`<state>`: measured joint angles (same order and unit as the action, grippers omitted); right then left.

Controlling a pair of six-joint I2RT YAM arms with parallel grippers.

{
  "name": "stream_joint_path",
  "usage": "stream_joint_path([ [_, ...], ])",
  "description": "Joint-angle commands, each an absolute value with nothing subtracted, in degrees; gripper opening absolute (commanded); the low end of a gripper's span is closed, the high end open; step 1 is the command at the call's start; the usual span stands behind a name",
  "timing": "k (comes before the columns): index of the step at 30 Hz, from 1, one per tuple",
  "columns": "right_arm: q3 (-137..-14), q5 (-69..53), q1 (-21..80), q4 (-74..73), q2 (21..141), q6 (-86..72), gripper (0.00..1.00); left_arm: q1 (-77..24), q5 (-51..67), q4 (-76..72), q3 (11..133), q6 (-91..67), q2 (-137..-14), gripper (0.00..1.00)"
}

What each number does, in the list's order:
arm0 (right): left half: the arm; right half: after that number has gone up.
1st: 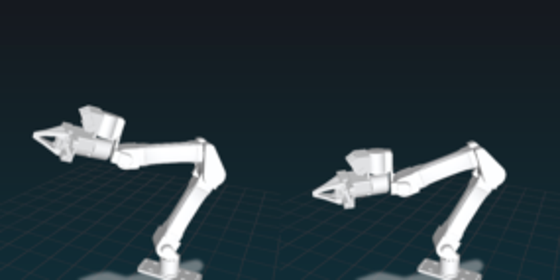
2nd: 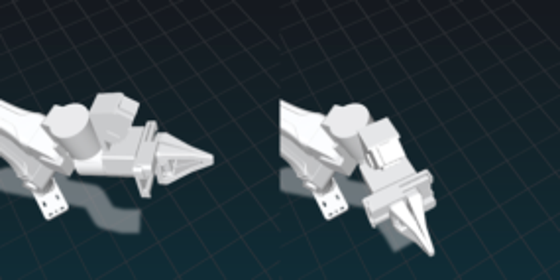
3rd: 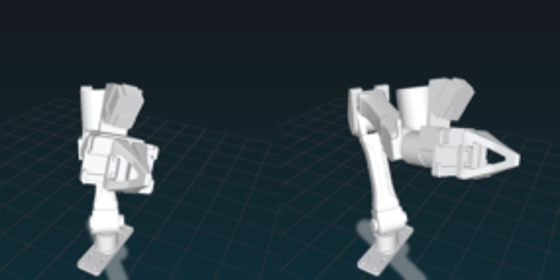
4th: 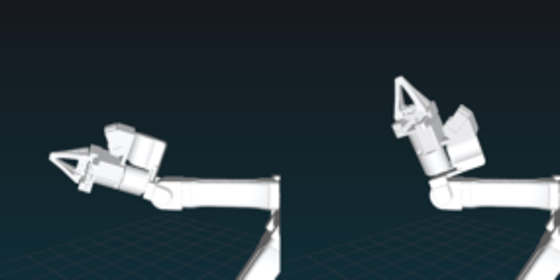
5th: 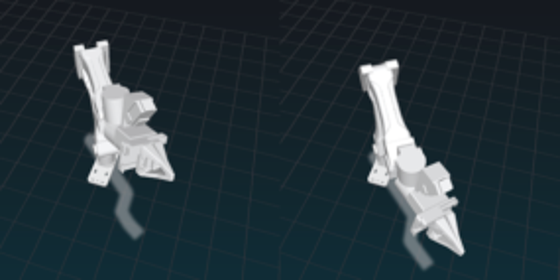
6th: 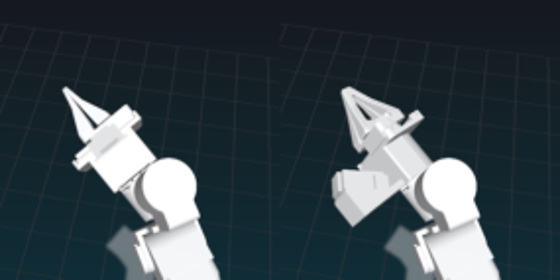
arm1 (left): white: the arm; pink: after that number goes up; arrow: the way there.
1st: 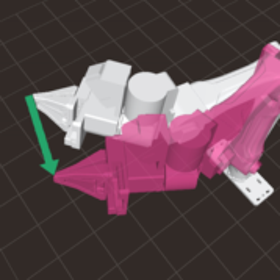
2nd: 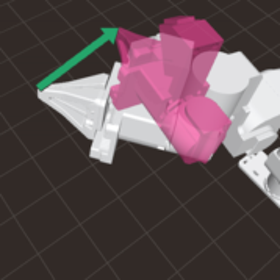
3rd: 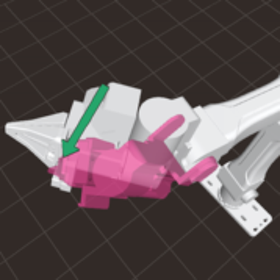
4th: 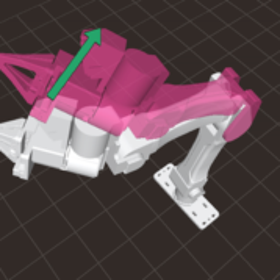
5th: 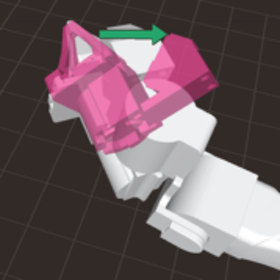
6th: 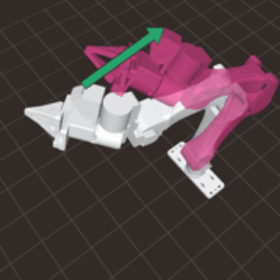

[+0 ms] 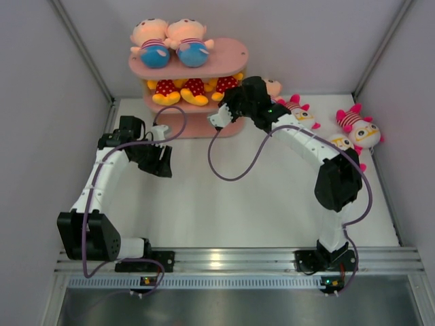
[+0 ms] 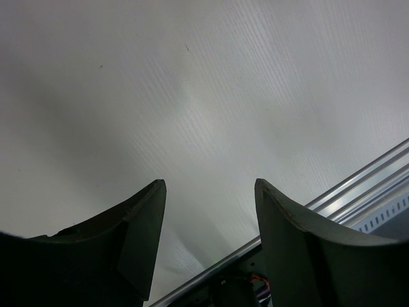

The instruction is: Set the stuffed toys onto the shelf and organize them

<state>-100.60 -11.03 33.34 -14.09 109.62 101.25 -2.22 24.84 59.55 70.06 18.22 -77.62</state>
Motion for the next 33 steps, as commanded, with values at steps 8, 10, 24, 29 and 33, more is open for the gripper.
stream_joint_path([
  [8, -101.25, -19.86, 31.55, -14.41, 105.03, 94.93, 0.12, -1.67, 25.93, 59.15, 69.78, 19.51, -75.15, 0.63],
  [10, -101.60, -21.26, 31.12, -15.64, 104.77, 93.44, 0.12, -1.67, 26.19, 59.15, 69.87, 19.42, -75.06, 0.63],
  [24, -98.10, -23.55, 29.97, -11.52, 101.35, 83.77, 0.71, -1.58, 26.46, 59.15, 69.26, 19.25, -73.56, 0.64],
  [29, -92.47, -27.85, 29.97, -8.18, 93.10, 77.54, 0.84, -1.58, 26.10, 59.15, 69.08, 19.86, -73.04, 0.64],
  [33, -90.36, -39.33, 30.06, -13.25, 84.04, 65.08, 0.99, -1.58, 26.10, 59.15, 68.38, 20.04, -72.07, 0.64],
])
